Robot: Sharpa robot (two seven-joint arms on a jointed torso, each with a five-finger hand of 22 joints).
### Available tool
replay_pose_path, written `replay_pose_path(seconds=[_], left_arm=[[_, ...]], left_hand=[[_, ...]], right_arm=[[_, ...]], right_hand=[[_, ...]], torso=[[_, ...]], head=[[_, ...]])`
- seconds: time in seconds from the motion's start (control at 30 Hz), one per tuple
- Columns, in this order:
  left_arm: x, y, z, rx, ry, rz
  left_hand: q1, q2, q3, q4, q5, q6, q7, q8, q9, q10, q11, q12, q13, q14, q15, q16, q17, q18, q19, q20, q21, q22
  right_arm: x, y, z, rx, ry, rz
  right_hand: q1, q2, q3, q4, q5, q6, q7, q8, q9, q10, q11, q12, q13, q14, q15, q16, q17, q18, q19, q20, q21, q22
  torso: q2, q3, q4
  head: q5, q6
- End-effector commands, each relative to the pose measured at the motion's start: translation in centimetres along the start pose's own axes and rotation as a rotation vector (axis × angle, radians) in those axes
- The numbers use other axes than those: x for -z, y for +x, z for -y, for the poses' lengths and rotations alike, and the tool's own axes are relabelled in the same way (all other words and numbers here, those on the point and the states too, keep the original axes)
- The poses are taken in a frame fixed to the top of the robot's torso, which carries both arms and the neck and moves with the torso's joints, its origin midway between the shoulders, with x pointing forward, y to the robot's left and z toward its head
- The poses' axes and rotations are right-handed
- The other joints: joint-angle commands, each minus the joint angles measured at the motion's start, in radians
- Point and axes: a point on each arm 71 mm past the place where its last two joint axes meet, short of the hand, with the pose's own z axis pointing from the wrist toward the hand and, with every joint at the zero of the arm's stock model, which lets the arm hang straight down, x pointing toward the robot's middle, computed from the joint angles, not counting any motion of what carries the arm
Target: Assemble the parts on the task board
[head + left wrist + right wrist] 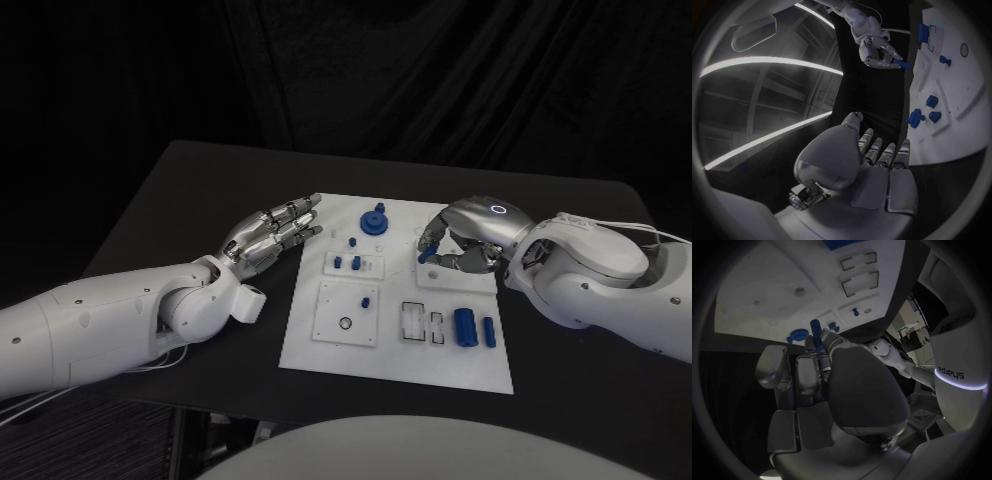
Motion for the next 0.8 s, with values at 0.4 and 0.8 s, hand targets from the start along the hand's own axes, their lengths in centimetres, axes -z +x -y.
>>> replay_pose_path(seconds=[0.4,0.8], left_arm=[[-0.4,0.6,-0.4,0.021,0.006,-0.02],[-0.3,0.6,-0.4,0.023,0.005,-0.02]], left_hand=[[0.003,0.006,0.007,-0.003,0.002,-0.003,0.006,0.004,0.001,0.001,0.002,0.006,0.002,-0.002,0.003,0.003,0.001,0.013,0.0,0.004,-0.001,-0.001],[0.003,0.006,0.009,-0.003,0.002,-0.003,0.007,0.004,0.001,0.001,0.004,0.006,0.001,-0.002,0.001,0.003,0.001,0.012,0.0,0.003,-0.001,-0.002]], right_arm=[[-2.4,1.5,-9.2,0.105,-0.273,-0.03],[-4.3,4.1,-13.1,0.203,-0.421,-0.026]], right_hand=[[0.041,-0.012,0.009,-0.04,-0.006,-0.013,0.007,-0.021,0.067,0.026,0.004,-0.026,0.002,-0.001,-0.002,-0.005,0.002,-0.016,-0.006,0.0,-0.003,0.141],[0.045,-0.015,0.012,-0.045,-0.011,-0.015,0.007,-0.026,0.068,0.035,0.003,-0.029,0.004,0.003,-0.002,0.002,0.011,-0.017,-0.006,0.0,0.002,0.142]], torso=[[-0.004,-0.0024,-0.0008],[-0.002,0.0002,-0.0024]], head=[[0.076,0.0],[0.084,0.0]])
